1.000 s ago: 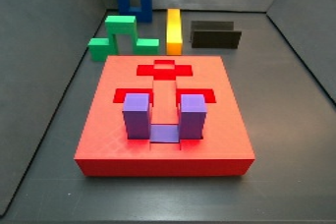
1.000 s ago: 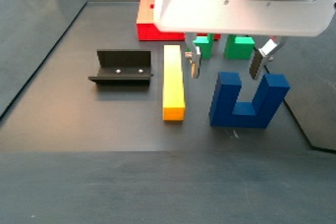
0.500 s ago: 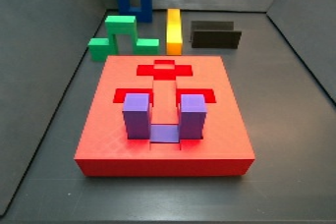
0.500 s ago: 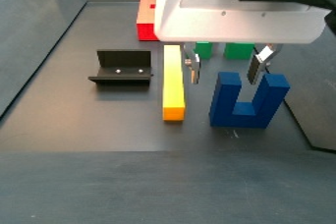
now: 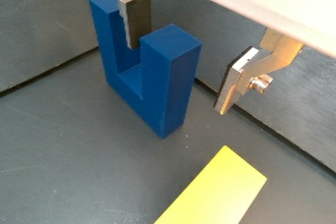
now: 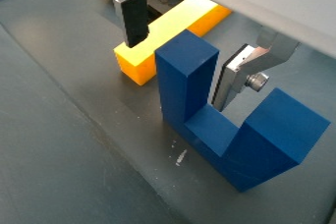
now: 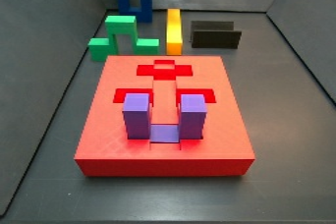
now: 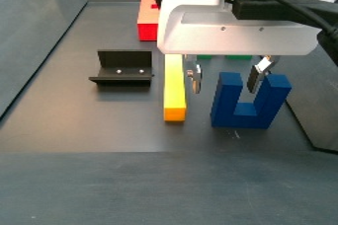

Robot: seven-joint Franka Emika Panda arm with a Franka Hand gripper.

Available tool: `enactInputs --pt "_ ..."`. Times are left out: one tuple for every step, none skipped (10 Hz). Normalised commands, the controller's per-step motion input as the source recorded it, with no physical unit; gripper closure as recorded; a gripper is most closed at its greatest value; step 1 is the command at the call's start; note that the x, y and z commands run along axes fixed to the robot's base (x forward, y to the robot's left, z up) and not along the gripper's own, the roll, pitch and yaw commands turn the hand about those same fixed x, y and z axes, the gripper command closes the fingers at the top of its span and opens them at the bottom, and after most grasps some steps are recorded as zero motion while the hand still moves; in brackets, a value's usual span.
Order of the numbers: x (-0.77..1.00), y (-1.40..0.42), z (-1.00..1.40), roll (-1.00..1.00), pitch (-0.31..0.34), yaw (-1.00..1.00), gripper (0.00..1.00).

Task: Pick up the blue object. Move up. Move to above the board. Insert the blue object.
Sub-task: Pick up the blue object.

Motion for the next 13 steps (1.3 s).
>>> enactInputs --pt "-0.05 0.08 -0.07 -0.34 -0.309 -0.05 0.00" --pt "-0.09 0.07 -0.03 -0.36 -0.331 -0.07 0.00" --pt "-0.05 0.06 -0.03 -0.37 -0.333 -0.08 0.00" --pt "0.00 0.00 0.00 -0.14 -0.176 -0.06 0.00" --pt "0.00 0.00 -0.03 0.00 -0.020 -0.01 0.00" --pt "0.00 -0.04 -0.04 0.00 -0.011 -0.03 0.00" --pt "0.00 -0.01 -0.04 0.02 -0.004 -0.01 0.00" --pt "0.00 0.00 -0.03 0.00 -0.023 -0.02 0.00" --pt "0.00 0.00 0.00 0.00 0.000 -0.04 0.00" --pt "0.00 -0.01 0.00 0.00 -0.007 -0.08 0.00" --pt "0.00 -0.06 0.00 0.01 -0.026 -0.11 0.00" --pt "0.00 0.00 0.00 0.00 0.000 0.00 0.00" --pt "0.00 0.00 0.00 0.00 0.000 0.00 1.00"
